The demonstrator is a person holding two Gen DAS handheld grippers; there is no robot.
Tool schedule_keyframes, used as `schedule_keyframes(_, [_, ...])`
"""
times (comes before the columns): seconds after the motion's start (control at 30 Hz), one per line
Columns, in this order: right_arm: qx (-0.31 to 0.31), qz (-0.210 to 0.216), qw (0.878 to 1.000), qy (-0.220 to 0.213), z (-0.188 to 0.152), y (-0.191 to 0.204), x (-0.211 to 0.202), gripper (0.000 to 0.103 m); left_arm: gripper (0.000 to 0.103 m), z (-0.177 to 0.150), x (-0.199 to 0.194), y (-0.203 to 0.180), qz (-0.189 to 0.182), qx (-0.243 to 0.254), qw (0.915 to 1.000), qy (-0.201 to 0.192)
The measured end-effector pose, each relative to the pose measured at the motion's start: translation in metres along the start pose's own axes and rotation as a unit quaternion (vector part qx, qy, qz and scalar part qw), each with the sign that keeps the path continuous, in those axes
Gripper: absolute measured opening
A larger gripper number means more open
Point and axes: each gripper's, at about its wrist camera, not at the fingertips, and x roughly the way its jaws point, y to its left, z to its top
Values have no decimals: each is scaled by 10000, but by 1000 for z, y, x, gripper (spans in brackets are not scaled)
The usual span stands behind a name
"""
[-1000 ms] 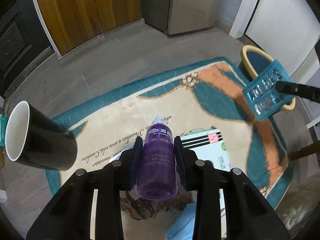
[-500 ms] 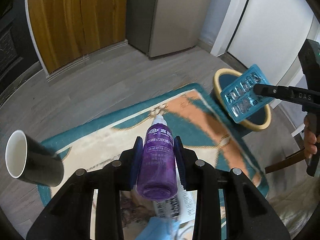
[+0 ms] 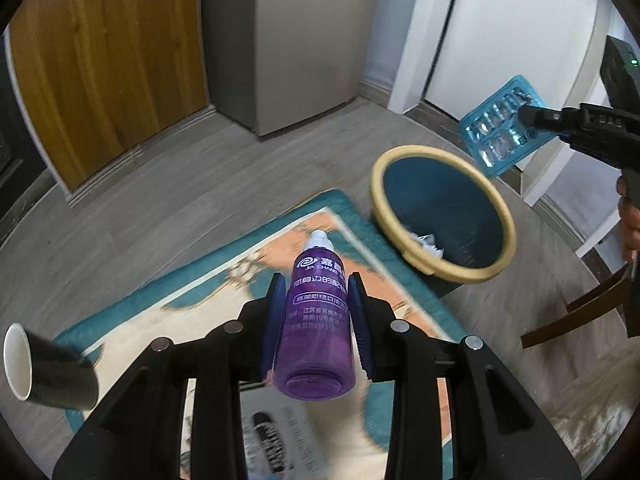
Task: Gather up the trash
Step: 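Carry the spray bottle and blister pack over the teal bin, then open both tools to drop the bottle and blister pack into the bin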
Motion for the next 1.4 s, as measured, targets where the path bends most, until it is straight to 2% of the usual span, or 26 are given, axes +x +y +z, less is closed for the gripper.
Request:
schedule_keyframes(0.17, [434,-219,9988,83,2,-47,7,12,32,16,14,-35,-174,274,9995,-51])
schedule_keyframes(0.27, [598,-491,9967,227,-1,-67,18,12,32,28,32,-59,-433,322,9985,6])
schedule_keyframes(0.47, [808,-774,9917,631,-12,-89,46,12,32,52,80,-109,-721,567,9955,226])
schedule_keyframes(0.63, [891,-832,9901,692,-12,-98,49,12,32,65,105,-134,-580,912,9933,419])
schedule_keyframes(0.73, [901,-860,9894,749,-14,-99,52,12,32,68,108,-141,-475,987,9932,391])
schedule_keyframes(0.8, [889,-855,9893,783,-14,-99,53,15,37,70,104,-140,-462,943,9940,318])
schedule_keyframes(0.9, [877,-877,9898,702,-10,-94,50,30,44,72,95,-141,-456,891,9947,220])
schedule_keyframes(1.13, [691,-725,9935,540,-8,-71,39,35,51,72,47,-125,-247,787,9966,-63])
schedule_keyframes(1.2, [613,-707,9944,486,-7,-64,35,43,60,68,30,-117,-127,736,9971,-137])
schedule_keyframes(1.3, [485,-674,9959,350,-8,-48,24,55,67,59,4,-102,80,652,9976,-227])
schedule_keyframes(1.37, [426,-608,9969,271,-11,-37,17,61,78,52,-13,-92,256,589,9975,-287])
schedule_keyframes(1.4, [392,-582,9972,239,-12,-32,13,67,80,47,-24,-86,353,547,9973,-328])
